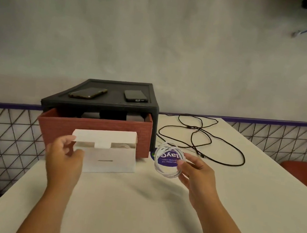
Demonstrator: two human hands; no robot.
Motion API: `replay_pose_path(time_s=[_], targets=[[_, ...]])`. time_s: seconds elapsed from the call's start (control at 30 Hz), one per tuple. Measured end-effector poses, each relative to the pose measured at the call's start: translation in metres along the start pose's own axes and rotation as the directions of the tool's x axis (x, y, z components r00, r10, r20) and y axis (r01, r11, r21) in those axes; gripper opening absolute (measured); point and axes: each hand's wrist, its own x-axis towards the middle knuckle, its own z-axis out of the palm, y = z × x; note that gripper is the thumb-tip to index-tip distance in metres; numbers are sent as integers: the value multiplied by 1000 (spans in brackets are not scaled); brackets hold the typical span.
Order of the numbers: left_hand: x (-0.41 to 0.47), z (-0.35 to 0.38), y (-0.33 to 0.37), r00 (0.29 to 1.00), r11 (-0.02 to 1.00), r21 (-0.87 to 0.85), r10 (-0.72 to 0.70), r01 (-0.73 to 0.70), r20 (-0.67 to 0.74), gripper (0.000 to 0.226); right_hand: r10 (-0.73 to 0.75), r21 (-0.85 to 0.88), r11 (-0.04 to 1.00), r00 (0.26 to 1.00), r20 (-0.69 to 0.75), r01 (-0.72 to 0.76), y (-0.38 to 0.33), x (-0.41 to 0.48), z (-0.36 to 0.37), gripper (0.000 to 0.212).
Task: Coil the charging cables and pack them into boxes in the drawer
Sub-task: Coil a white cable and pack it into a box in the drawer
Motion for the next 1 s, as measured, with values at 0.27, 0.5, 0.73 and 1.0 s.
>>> replay_pose_path(time_s=[0.27,0.5,0.73,1.0], targets=[[18,-1,-35,930,915,-174,-347,363,118,66,41,-134,989,993,-107,-56,19,17,-25,20],[23,8,-59,895,935,-108,-283,337,345,63,-3,-172,985,993,-120,-18,20,28,-27,20],[22,13,-60,899,959,-46,-245,280,363,59,-22,-196,981,993,-119,-1,22,39,-27,18],[2,28,-42,892,994,-29,-77,101,445,45,-23,-232,973,999,-45,12,21,36,-25,17]])
